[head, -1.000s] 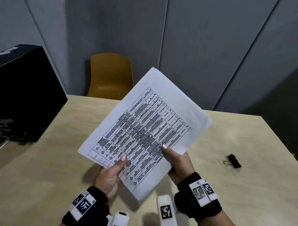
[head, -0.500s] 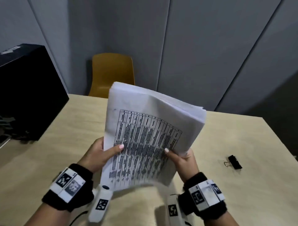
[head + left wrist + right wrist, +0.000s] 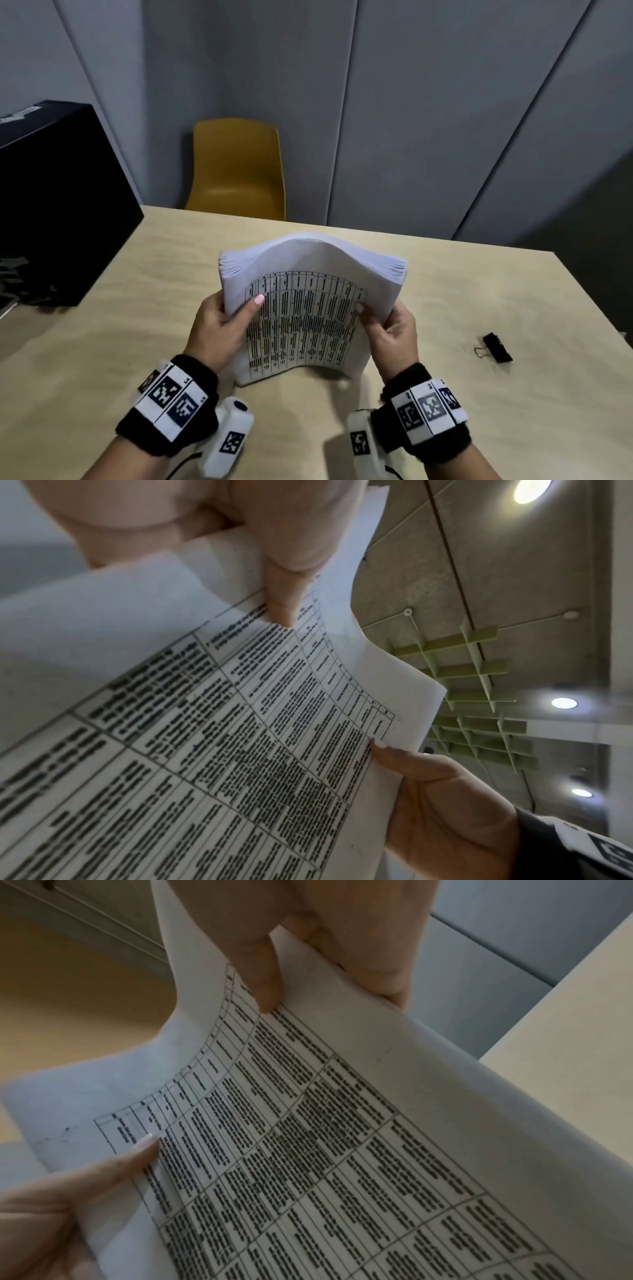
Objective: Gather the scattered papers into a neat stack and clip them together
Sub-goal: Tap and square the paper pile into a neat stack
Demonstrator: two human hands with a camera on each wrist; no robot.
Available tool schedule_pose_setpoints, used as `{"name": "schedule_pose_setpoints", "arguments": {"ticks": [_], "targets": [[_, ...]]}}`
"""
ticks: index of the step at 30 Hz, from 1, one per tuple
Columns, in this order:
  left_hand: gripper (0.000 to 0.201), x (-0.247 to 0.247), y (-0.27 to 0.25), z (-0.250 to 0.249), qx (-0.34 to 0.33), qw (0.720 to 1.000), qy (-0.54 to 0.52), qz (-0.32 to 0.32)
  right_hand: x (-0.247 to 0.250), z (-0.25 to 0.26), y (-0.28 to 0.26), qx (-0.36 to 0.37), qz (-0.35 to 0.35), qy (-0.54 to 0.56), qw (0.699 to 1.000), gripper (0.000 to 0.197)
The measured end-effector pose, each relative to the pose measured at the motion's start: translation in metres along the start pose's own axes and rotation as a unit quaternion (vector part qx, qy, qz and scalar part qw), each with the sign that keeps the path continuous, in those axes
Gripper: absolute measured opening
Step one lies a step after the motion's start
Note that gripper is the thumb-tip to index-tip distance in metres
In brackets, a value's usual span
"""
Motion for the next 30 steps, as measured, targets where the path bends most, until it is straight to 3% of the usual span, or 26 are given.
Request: {"name": "schedule_pose_setpoints", "arguments": {"ticks": [2,4,6,9,15,20,25,30], "targets": [[0.004,-0.003,0.000,-0.006,-0.013,1.000,-0.021,0.002,0.000,0.005,0.000,0.011,0.004,-0.001,1.000,0.017],[0.020,-0.005,-0.002,-0.016,-0.039,0.999,-0.024,-0.006,-0.001,0.014,-0.001,0.028,0.020,-0.002,0.999,0.024],[0.032,-0.003,-0.005,-0.036,-0.093,0.995,-0.031,-0.028,-0.001,0.032,-0.001,0.056,0.027,0.000,0.998,0.032],[0.032,0.001,-0.005,-0.067,-0.177,0.983,-0.042,-0.027,0.008,0.059,0.008,0.094,0.011,0.041,0.995,0.044],[0.029,0.009,-0.001,-0.090,-0.255,0.960,0.095,-0.059,0.016,0.096,0.019,0.183,-0.007,-0.019,0.983,0.043],[0.032,0.005,-0.005,-0.097,-0.299,0.929,0.207,-0.068,0.015,0.097,0.015,0.215,-0.040,-0.146,0.965,0.039],[0.040,-0.011,-0.010,-0.094,-0.290,0.914,0.281,-0.036,0.001,0.099,0.004,0.250,-0.031,-0.288,0.924,0.048],[0.045,-0.015,-0.011,-0.086,-0.249,0.925,0.287,-0.012,-0.006,0.094,-0.001,0.238,-0.016,-0.298,0.924,0.050]]}}
Point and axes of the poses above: each hand's wrist, its own y-axis towards the middle knuckle, its own x-axis out of the back of the hand, z = x × y, the point moved 7 cm from there along y, towards the middle knuckle, and after that the axes turned 8 degrees about -y, right-handed, at the moved point
